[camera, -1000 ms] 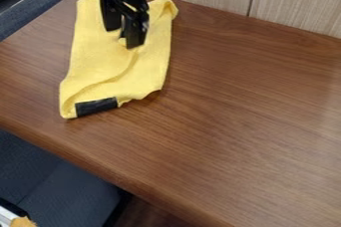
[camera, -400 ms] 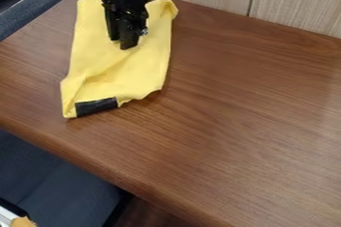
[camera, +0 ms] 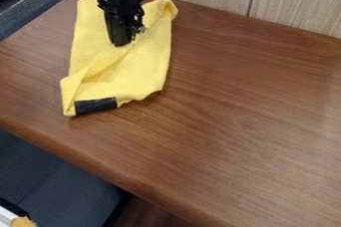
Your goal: Unfold the cloth from top right to bottom left
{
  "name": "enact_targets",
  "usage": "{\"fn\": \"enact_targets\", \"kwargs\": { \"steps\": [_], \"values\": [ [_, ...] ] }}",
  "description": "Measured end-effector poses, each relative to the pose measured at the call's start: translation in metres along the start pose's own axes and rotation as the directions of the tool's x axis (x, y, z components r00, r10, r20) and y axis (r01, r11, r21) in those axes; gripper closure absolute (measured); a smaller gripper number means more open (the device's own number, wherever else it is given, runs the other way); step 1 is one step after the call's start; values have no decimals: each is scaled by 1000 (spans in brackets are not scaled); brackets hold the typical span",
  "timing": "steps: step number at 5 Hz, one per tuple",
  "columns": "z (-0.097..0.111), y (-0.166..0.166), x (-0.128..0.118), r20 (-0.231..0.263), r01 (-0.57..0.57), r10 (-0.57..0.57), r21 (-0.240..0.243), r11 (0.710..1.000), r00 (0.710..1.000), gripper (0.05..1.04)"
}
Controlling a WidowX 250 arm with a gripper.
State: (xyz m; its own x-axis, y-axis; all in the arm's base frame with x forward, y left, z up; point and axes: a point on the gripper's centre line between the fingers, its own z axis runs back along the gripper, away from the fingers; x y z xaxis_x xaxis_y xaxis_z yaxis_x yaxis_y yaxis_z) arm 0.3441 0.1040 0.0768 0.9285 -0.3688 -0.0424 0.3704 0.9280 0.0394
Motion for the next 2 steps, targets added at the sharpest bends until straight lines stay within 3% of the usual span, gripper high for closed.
{"fn": "enact_targets", "kwargs": {
  "steps": [1, 2],
  "values": [
    [7, 4, -5, 15, -12, 12, 1, 1000, 1000, 1029],
    [27, 12, -11, 57, -44, 43, 24, 999, 997, 1029]
  ]
}}
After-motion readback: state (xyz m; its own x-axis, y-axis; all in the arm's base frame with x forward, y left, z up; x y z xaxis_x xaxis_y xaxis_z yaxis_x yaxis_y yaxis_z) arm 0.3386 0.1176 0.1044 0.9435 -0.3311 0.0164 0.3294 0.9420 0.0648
